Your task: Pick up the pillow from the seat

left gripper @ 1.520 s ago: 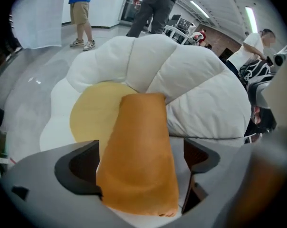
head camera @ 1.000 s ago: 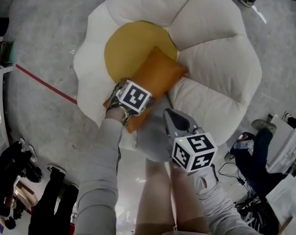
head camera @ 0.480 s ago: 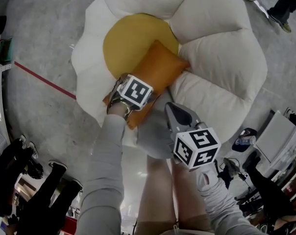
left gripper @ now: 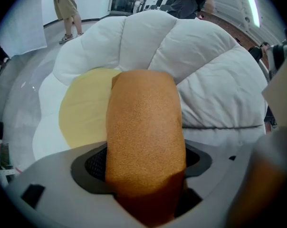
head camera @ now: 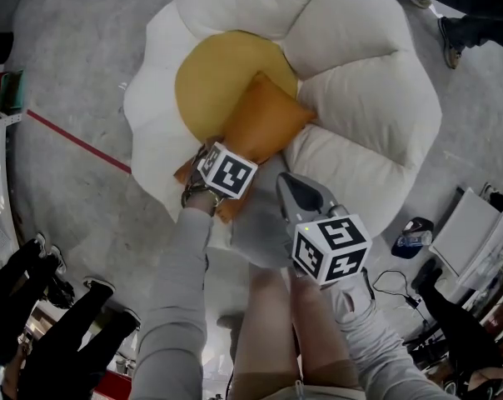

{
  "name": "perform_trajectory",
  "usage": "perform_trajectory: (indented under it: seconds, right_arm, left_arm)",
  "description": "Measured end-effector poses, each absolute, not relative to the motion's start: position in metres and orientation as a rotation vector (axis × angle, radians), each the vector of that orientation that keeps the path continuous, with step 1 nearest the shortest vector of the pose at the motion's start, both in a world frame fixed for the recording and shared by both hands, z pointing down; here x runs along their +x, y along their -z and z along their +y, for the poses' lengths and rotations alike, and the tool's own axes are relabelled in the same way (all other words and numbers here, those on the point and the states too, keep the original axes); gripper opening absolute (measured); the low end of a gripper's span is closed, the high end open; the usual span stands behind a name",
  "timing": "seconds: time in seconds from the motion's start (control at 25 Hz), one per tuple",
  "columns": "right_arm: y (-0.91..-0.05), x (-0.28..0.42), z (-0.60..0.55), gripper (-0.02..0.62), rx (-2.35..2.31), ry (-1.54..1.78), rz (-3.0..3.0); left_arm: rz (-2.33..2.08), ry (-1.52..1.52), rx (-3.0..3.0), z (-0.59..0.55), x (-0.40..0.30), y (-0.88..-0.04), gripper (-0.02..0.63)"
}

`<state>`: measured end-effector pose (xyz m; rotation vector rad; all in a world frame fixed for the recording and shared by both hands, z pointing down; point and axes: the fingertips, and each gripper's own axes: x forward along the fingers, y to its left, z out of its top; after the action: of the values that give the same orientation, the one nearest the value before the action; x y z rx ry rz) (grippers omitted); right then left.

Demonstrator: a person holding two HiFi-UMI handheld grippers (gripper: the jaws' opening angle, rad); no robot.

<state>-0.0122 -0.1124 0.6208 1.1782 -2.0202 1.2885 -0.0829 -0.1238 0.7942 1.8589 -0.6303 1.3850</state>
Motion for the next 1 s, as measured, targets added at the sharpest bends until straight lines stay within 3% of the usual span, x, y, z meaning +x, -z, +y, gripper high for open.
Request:
perform_trajectory:
  seconds: [1.0]
  right_arm:
    - [-0.57, 0.001, -0.101, -0.002, 1.12, -1.145, -2.073]
  left_arm:
    - [-1.069, -1.001, 1.764, -0.094, -0.11, -0.676, 0.394]
